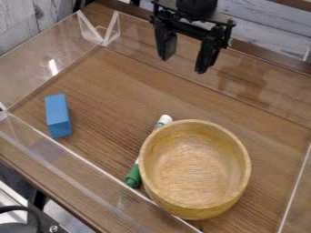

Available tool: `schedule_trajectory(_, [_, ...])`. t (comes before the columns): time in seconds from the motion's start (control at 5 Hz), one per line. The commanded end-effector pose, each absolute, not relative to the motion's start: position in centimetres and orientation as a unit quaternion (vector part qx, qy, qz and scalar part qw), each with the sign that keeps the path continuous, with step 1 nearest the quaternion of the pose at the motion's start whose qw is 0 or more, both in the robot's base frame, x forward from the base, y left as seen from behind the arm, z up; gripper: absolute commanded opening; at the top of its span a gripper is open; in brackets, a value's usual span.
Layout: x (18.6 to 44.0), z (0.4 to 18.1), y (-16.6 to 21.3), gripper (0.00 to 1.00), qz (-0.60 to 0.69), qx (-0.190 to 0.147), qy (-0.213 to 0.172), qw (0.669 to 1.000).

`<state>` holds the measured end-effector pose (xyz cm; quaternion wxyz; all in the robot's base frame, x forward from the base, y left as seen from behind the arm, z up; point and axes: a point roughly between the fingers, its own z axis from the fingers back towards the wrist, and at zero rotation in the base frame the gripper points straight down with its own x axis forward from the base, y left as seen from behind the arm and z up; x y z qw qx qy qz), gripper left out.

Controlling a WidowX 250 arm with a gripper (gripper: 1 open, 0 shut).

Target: Put the blue block in the brown bowl

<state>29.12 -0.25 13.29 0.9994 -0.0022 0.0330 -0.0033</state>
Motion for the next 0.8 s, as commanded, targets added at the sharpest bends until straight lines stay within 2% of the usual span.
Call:
schedule_trajectory(0.0, [28.6, 12.6, 0.4, 1.00, 0.015, -0.001, 0.042, 0.999])
schedule_trajectory(0.2, [27.2, 12.8, 2.5, 1.00, 0.073, -0.001, 0.041, 0.996])
schedule_trajectory(0.6, [22.9, 13.2, 9.4, 1.00, 0.196, -0.006, 0.010, 0.981])
